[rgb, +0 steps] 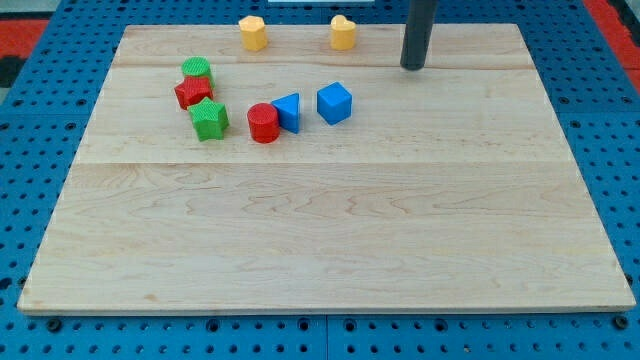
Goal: Move the yellow heart close to the yellow hexagon
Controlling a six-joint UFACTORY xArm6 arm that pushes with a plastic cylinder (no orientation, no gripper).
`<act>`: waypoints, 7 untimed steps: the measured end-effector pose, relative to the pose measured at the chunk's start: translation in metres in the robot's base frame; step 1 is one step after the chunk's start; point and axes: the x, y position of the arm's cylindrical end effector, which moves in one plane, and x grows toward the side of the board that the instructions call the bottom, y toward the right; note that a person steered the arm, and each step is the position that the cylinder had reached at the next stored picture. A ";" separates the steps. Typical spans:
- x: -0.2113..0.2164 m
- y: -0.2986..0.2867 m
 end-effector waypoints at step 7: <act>-0.059 -0.046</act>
